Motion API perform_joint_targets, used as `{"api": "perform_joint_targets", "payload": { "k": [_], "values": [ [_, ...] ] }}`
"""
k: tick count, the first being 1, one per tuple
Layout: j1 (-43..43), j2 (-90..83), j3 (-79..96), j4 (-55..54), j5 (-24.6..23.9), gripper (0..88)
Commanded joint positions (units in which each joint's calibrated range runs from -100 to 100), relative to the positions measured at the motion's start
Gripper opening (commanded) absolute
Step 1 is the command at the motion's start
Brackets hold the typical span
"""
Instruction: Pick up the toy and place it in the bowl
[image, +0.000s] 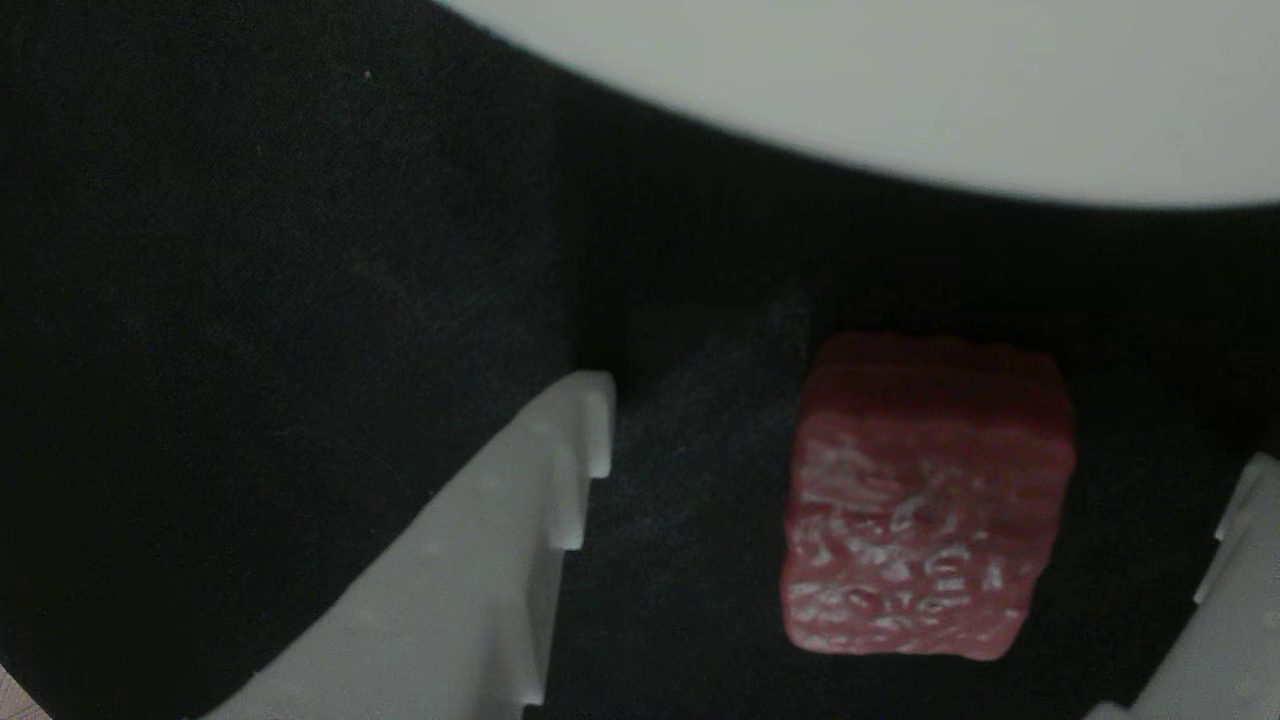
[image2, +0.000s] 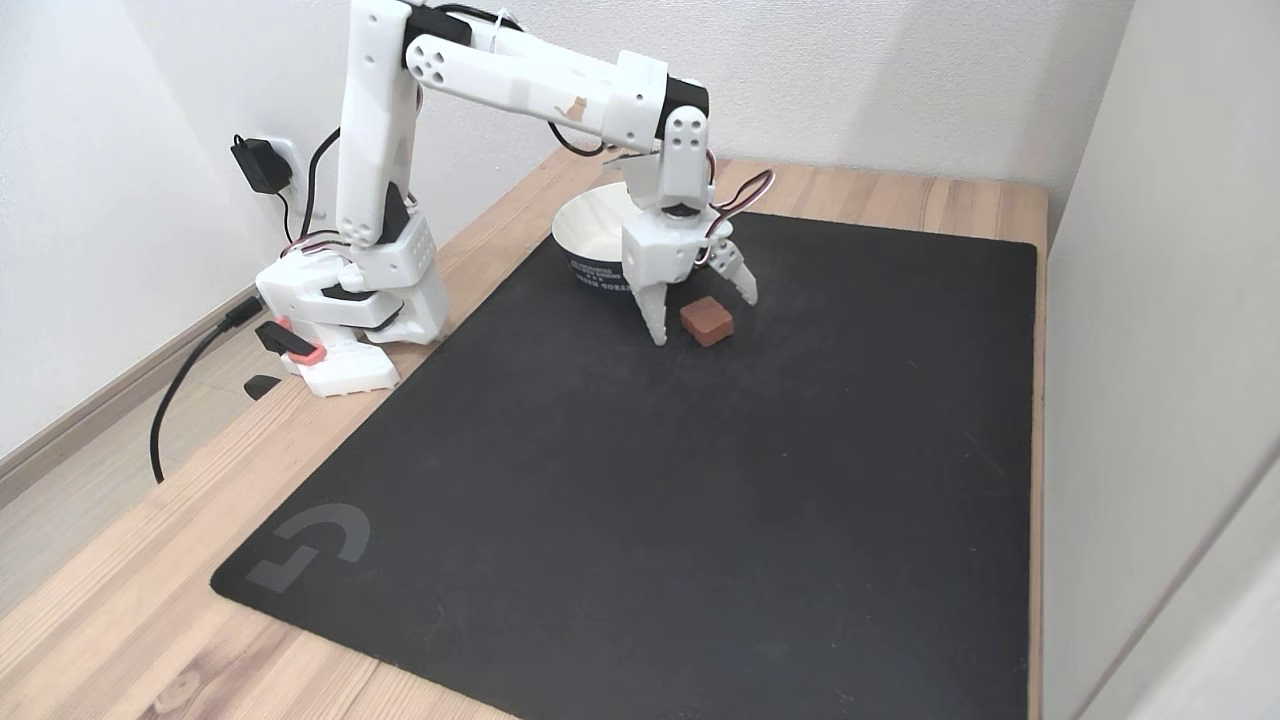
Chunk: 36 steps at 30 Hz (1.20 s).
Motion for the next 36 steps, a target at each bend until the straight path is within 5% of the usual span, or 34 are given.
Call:
{"api": "perform_joint_targets", "payload": {
  "k": [1,8,19,36],
  "values": [
    [0.5,0.1,-1.4,-0.7,0.4,43.1],
    [1.0,0.1,-1.6,-0.7,0.4,37.8],
    [1.1,0.0,-2.1,-2.4,0.2,2.1],
    [0.4,-4.8,-2.2,-2.4,0.1,2.3]
  ]
}}
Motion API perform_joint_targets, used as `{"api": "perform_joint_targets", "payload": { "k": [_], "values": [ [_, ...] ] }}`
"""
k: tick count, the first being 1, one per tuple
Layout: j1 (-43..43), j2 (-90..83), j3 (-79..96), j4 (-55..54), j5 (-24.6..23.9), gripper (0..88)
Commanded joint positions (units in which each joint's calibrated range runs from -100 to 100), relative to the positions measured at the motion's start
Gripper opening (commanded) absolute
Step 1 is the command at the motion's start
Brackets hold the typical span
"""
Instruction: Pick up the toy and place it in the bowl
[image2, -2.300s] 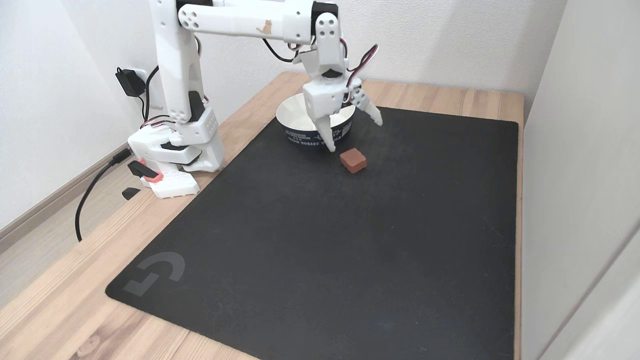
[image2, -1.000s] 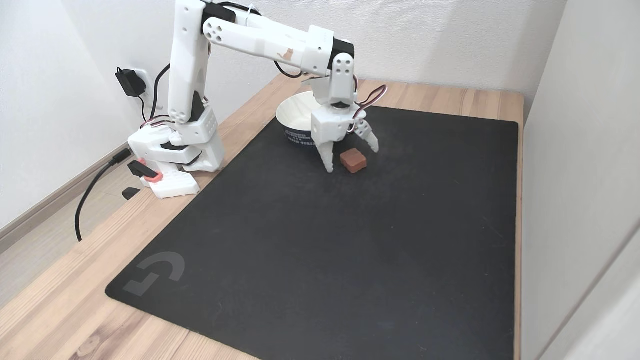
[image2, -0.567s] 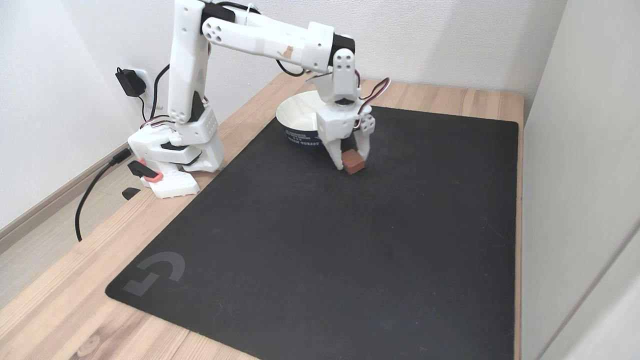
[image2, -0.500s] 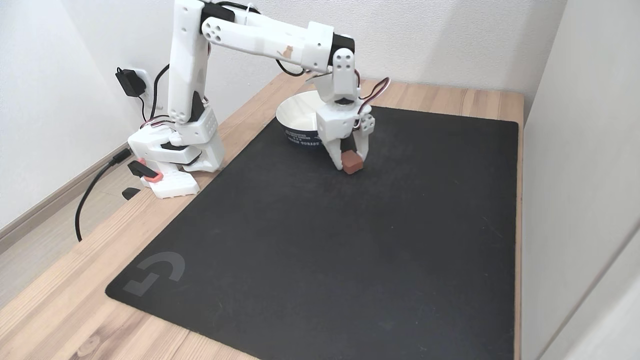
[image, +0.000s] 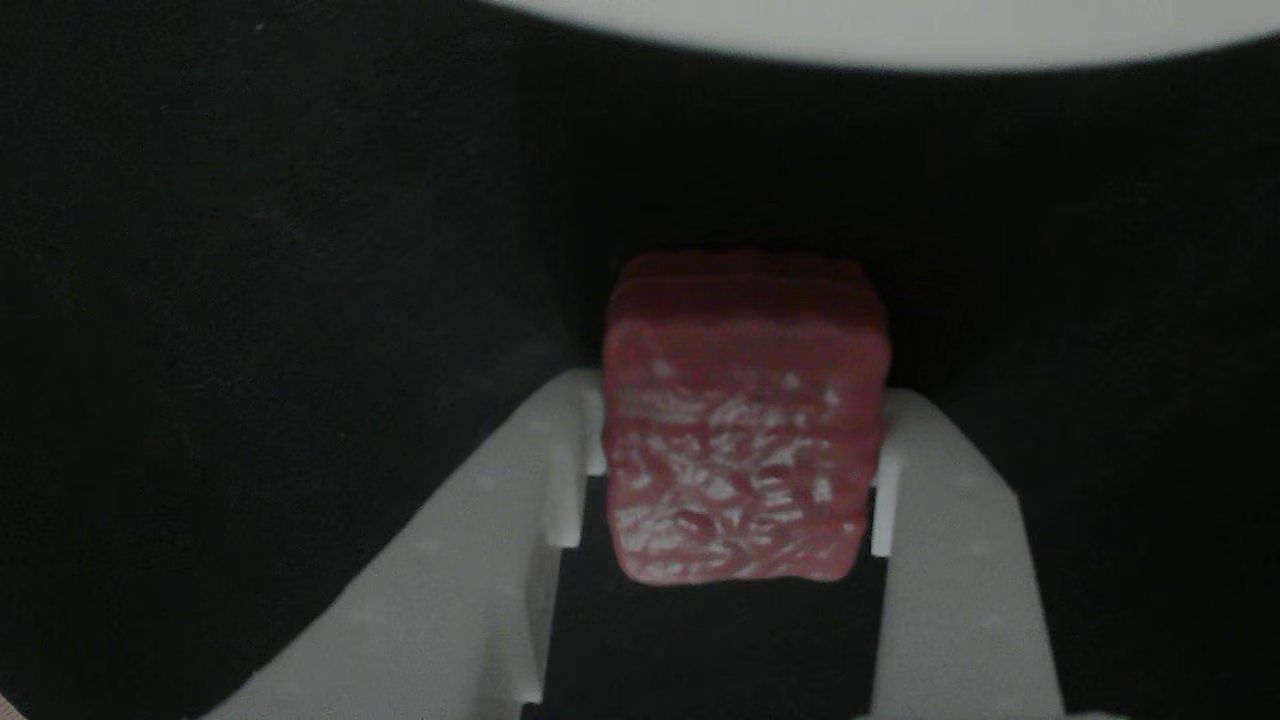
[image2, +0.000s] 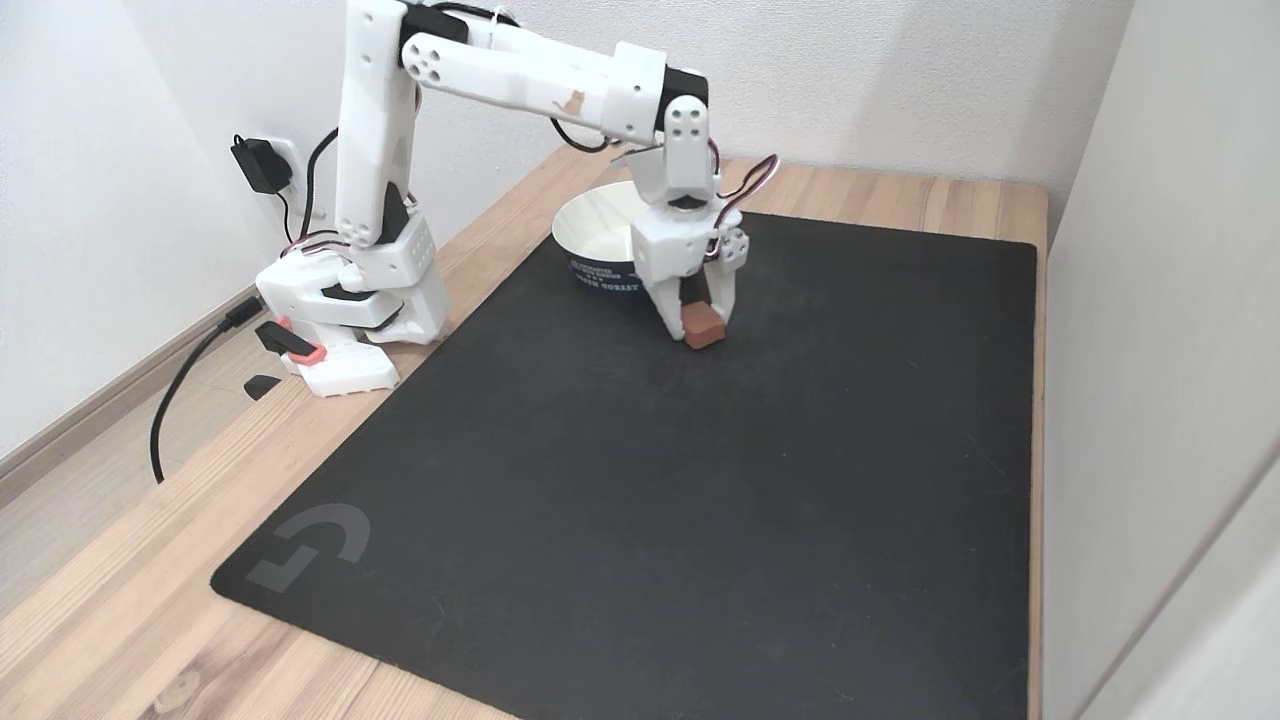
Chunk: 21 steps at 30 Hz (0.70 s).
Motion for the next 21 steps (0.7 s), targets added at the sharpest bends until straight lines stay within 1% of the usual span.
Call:
{"api": "perform_joint_targets", "payload": {
  "k": [1,6,11,16,18,21],
  "values": [
    [0.0,-4.6,-0.9,-0.2,0.1,2.3],
    [-0.7,-9.3,-0.9,-0.2,-0.1,2.3],
    [-3.9,-17.0,-0.8,-1.7,-0.5,2.3],
    [-6.8,-23.1,1.0,-3.3,-5.7,2.3],
    [-7.9,-24.5,2.0,-3.3,-6.7,2.3],
    [-10.1,-26.9,6.4,-4.5,-9.7,2.3]
  ]
}}
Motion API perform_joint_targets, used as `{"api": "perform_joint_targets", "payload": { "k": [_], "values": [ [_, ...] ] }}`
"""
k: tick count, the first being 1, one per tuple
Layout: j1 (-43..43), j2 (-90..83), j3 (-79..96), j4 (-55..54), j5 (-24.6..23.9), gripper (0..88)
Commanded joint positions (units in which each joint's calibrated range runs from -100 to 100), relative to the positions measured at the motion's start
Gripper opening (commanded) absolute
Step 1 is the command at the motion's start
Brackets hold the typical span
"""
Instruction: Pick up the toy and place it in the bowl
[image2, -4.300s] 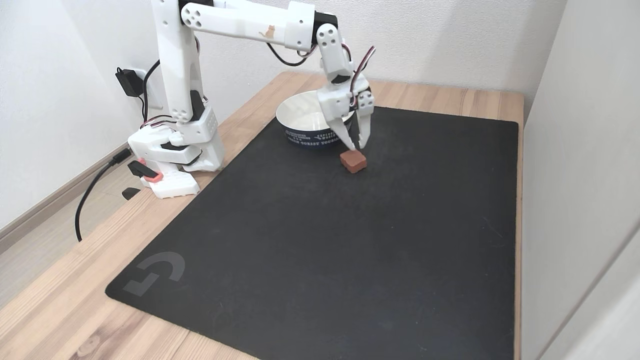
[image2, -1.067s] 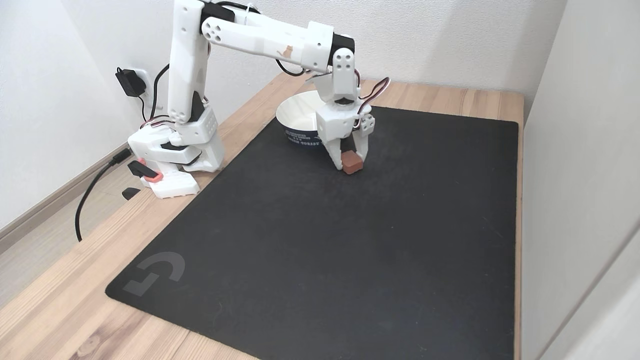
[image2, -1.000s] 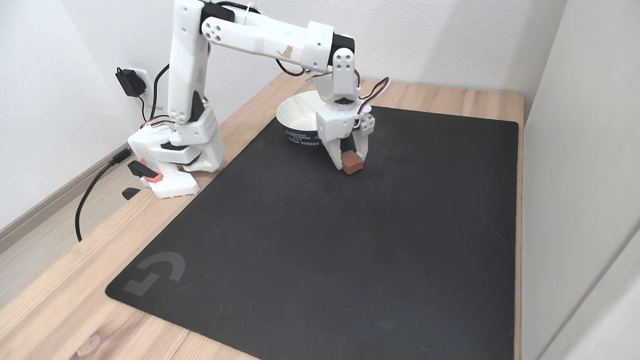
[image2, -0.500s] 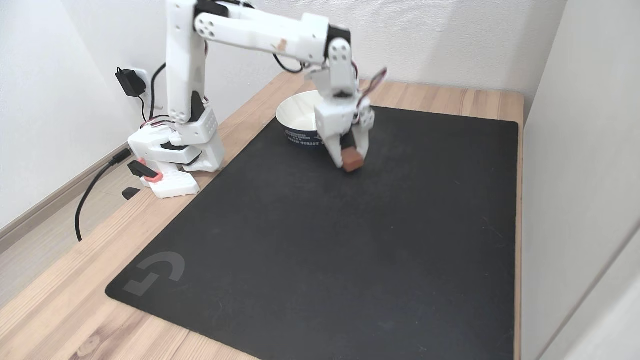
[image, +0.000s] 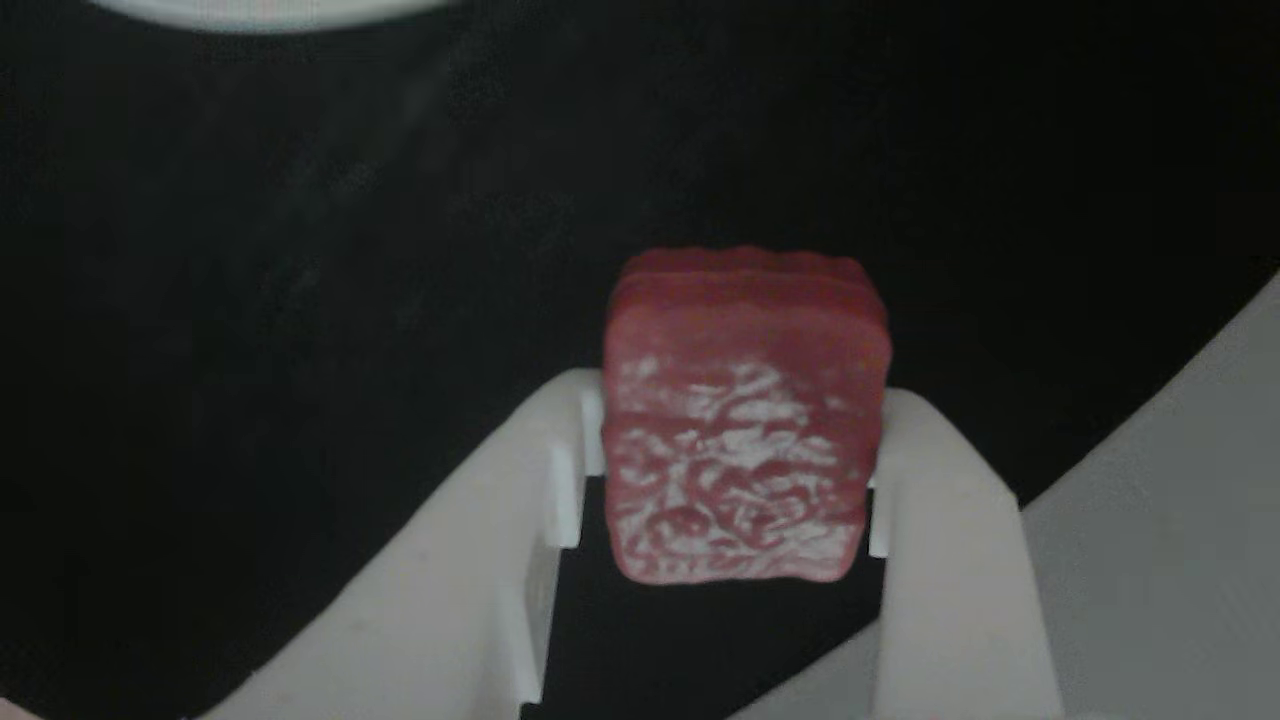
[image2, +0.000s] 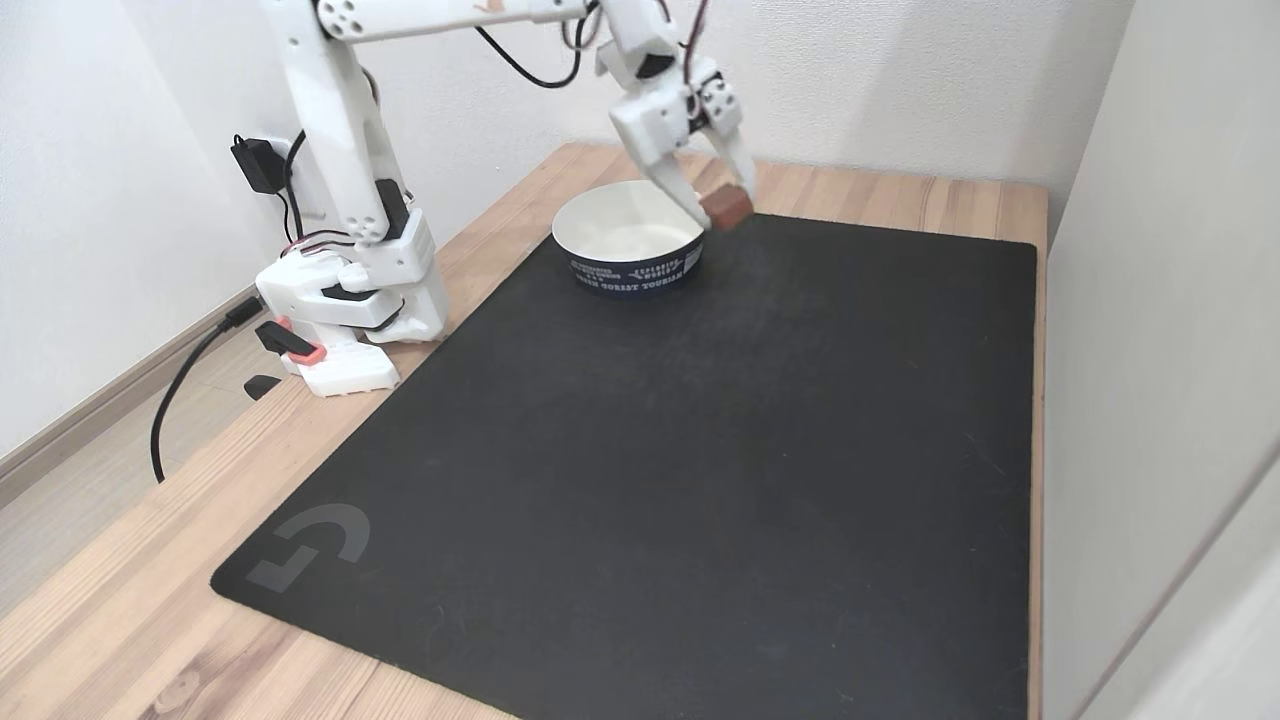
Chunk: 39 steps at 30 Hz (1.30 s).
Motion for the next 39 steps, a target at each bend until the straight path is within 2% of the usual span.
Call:
{"api": "perform_joint_targets", "payload": {
  "k": [1,9,21,27,32,35,38,39],
  "values": [
    [-3.1,-5.3,4.3,-2.6,-3.5,2.3],
    [-9.2,-14.0,20.1,-13.4,-10.5,2.3],
    [-16.4,-28.1,42.9,-15.3,-16.7,2.3],
    [-16.9,-35.5,54.3,-23.5,-17.6,2.9],
    [-16.9,-37.7,55.7,-23.2,-17.2,3.3],
    [-16.9,-37.7,56.0,-23.0,-17.0,12.0],
    [-17.0,-37.7,56.2,-22.8,-17.0,26.5],
    [-17.0,-37.7,56.2,-22.3,-17.0,26.8]
  ]
}}
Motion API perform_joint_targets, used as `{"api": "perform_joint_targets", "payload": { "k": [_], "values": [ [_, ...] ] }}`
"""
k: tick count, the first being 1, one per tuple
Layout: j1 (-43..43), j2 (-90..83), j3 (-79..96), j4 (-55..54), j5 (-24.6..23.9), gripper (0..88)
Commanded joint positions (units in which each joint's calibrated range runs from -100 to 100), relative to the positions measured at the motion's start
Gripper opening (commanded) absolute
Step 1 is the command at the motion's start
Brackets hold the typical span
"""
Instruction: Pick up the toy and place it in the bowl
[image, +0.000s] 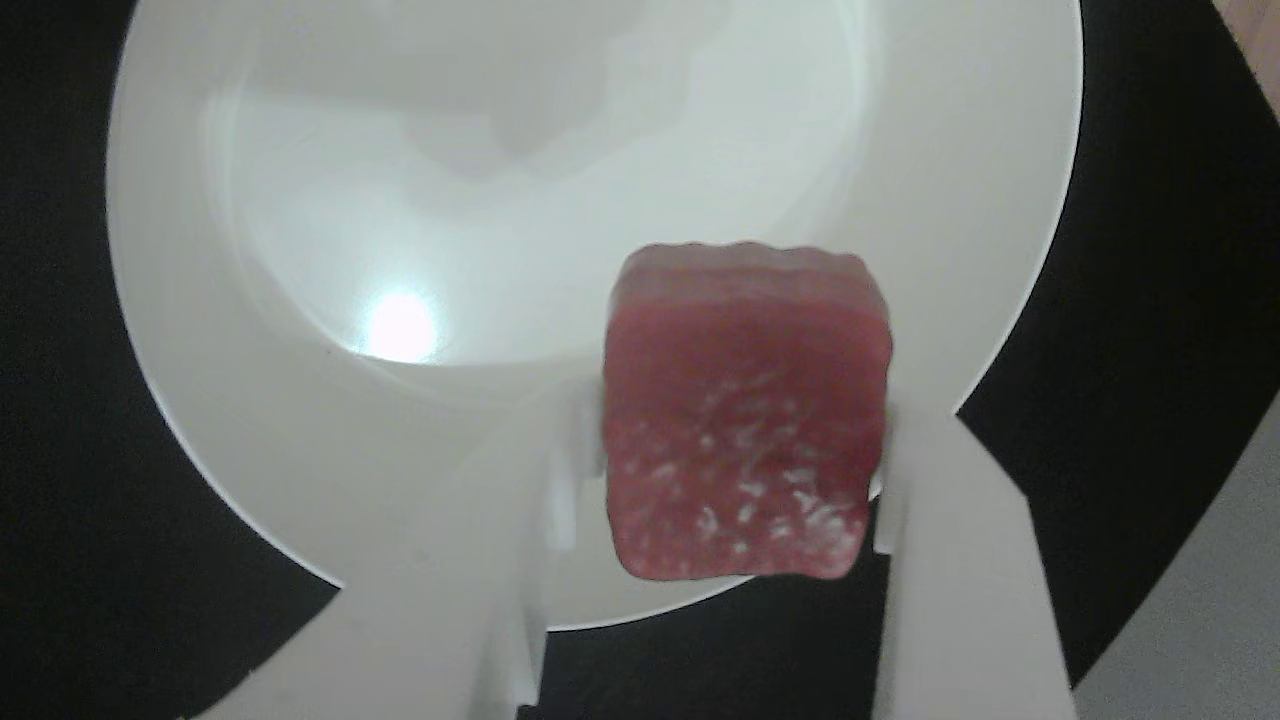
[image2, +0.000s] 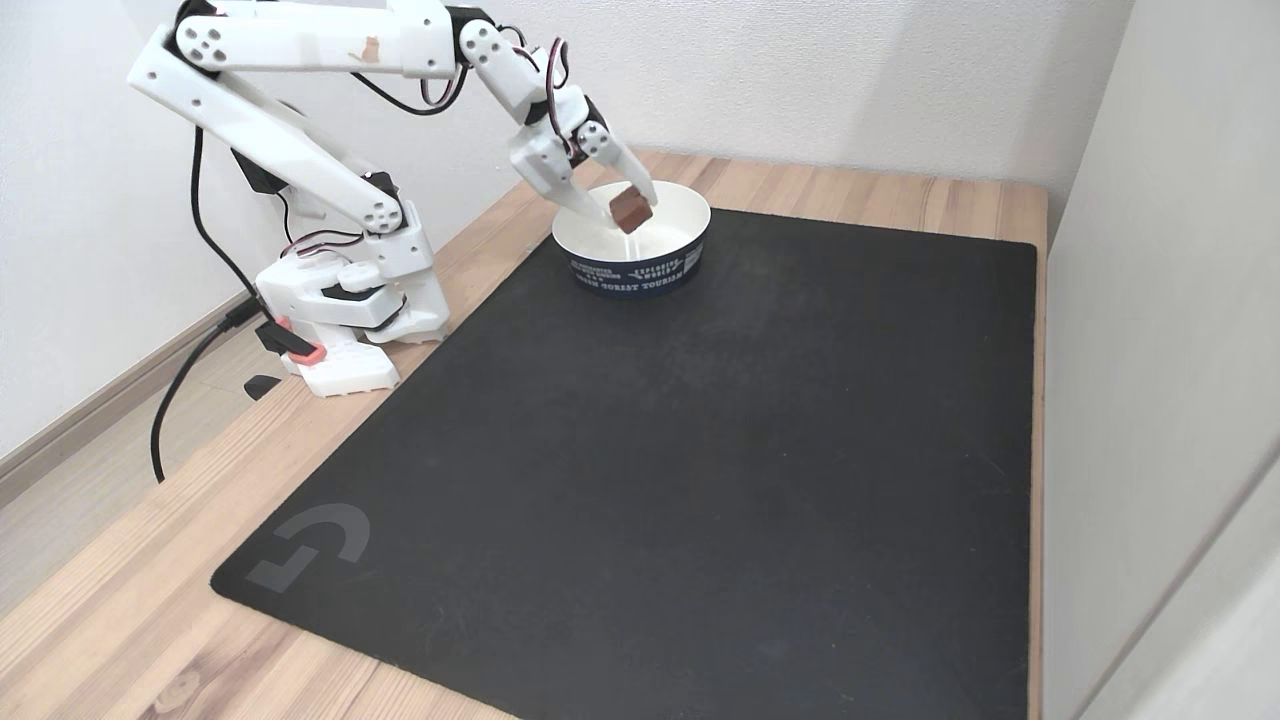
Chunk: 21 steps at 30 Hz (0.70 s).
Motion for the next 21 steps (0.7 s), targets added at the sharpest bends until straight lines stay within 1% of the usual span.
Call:
{"api": "perform_joint_targets", "payload": {
  "k": [1,7,9,10,12,13,14,16,17,21],
  "values": [
    [-0.4,-1.5,-0.1,0.7,0.4,26.7],
    [-0.3,-1.7,-0.2,1.0,0.4,26.6],
    [0.3,-1.8,-1.2,0.6,0.4,24.3],
    [0.5,-1.8,-1.6,0.3,0.2,21.8],
    [2.0,-2.3,-4.6,0.4,0.1,13.0],
    [3.4,-3.1,-7.1,0.6,0.0,3.3],
    [4.4,-3.5,-8.4,0.9,0.0,1.0],
    [7.1,-4.5,-10.2,1.0,0.0,3.0],
    [10.2,-6.3,-11.3,1.0,0.0,2.3],
    [16.8,-11.8,-10.7,0.3,0.0,2.3]
  ]
}}
